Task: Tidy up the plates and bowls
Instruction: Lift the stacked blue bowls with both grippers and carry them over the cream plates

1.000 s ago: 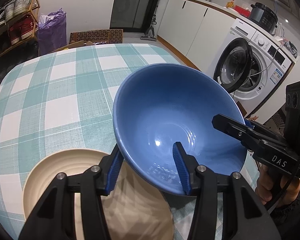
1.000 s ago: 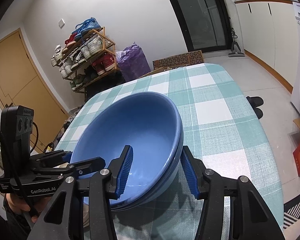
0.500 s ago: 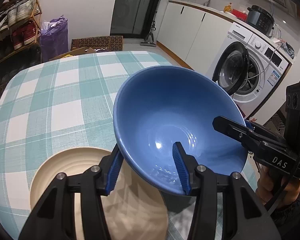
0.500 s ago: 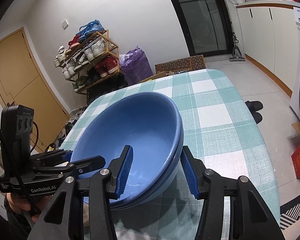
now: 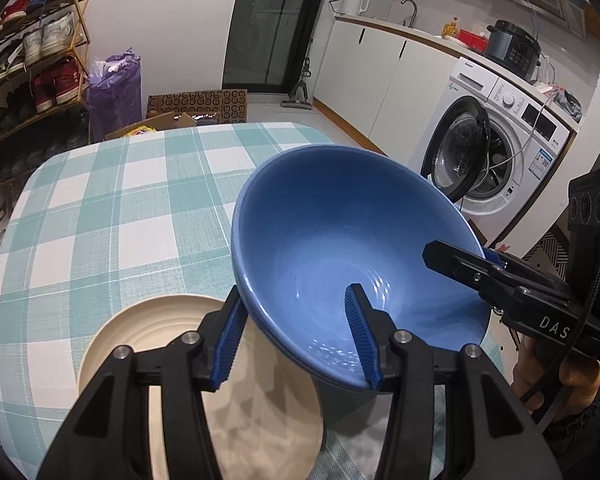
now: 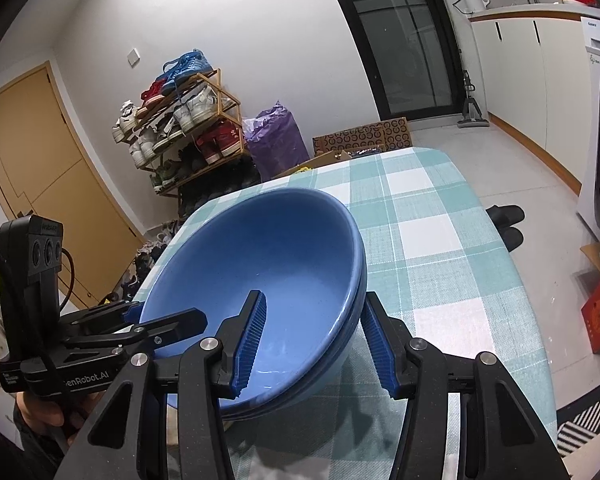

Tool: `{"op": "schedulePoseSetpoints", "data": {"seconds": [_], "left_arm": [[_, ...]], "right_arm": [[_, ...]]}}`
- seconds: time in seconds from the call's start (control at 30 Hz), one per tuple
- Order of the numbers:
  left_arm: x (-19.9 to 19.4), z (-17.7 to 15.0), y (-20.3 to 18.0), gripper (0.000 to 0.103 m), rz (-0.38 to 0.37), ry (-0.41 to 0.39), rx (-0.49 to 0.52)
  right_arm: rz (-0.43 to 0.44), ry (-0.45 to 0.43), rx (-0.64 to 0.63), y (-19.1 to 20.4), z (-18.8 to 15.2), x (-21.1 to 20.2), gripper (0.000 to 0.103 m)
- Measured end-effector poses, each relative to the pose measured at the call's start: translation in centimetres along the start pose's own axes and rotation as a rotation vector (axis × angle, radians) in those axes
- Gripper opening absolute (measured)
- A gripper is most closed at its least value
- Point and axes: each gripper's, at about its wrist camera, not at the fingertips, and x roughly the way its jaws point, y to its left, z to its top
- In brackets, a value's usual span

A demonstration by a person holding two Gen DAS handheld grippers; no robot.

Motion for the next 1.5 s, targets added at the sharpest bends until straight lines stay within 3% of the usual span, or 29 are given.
{"op": "schedulePoseSetpoints", "data": {"seconds": [0.77, 1.5], "left_arm": [[-5.0, -0.7, 2.3, 0.049, 0.082, -0.080, -0.038], [-9.1, -3.5, 7.4, 0.049, 0.195, -0.134, -0.140]], "right_arm": [[0.041, -0.005, -0.045, 5.5, 0.7, -1.4, 0.051], [0.140, 0.047, -0.170, 12.8, 0.7, 1.2, 0.051]]}}
